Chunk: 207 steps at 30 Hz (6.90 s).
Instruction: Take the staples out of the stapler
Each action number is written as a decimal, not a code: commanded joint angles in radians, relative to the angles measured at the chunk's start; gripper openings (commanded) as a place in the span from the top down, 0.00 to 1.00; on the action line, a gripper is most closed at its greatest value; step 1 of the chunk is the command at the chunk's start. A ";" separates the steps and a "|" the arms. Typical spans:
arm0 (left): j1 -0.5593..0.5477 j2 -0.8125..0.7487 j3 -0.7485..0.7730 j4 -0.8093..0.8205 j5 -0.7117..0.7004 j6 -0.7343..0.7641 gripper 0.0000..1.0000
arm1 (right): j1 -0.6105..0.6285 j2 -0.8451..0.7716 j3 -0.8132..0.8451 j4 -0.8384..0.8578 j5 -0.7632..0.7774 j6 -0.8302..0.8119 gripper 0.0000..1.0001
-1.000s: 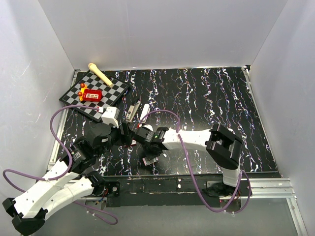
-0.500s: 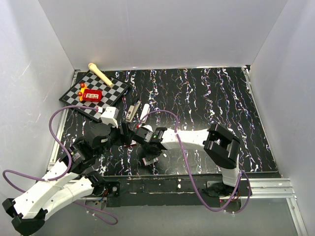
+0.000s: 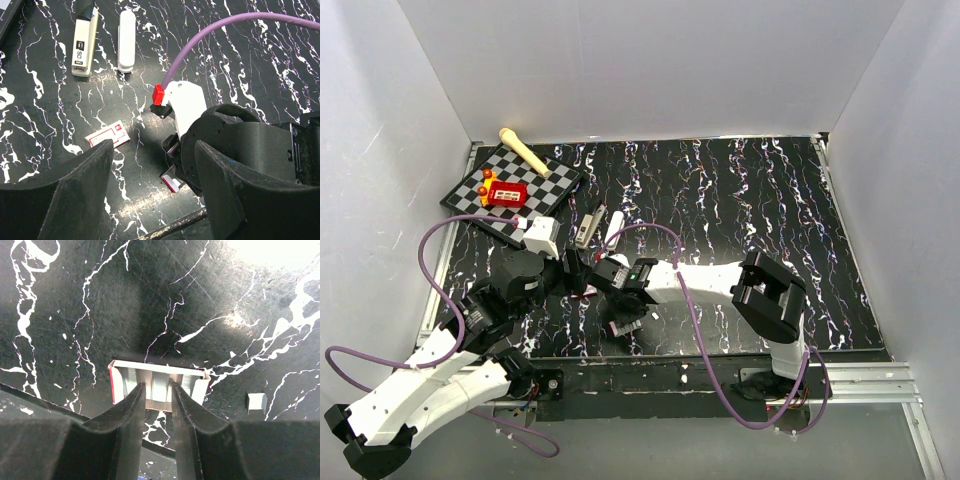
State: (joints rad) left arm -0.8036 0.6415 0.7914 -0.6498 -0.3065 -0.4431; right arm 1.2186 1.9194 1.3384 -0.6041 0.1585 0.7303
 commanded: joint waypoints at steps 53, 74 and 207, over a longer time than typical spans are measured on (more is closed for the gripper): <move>-0.002 0.009 -0.011 0.007 0.007 0.001 0.34 | 0.012 -0.166 -0.068 0.103 0.058 -0.029 0.79; -0.002 0.004 -0.009 0.003 0.003 0.001 0.34 | 0.010 -0.045 0.025 -0.003 0.010 -0.022 0.99; 0.018 0.050 -0.008 0.006 0.015 0.012 0.32 | -0.134 -0.154 -0.143 -0.029 -0.019 -0.075 0.51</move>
State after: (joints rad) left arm -0.7937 0.6941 0.7803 -0.6575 -0.2981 -0.4381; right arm 1.0931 1.7432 1.1503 -0.6476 0.1856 0.6792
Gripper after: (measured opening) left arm 0.683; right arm 0.487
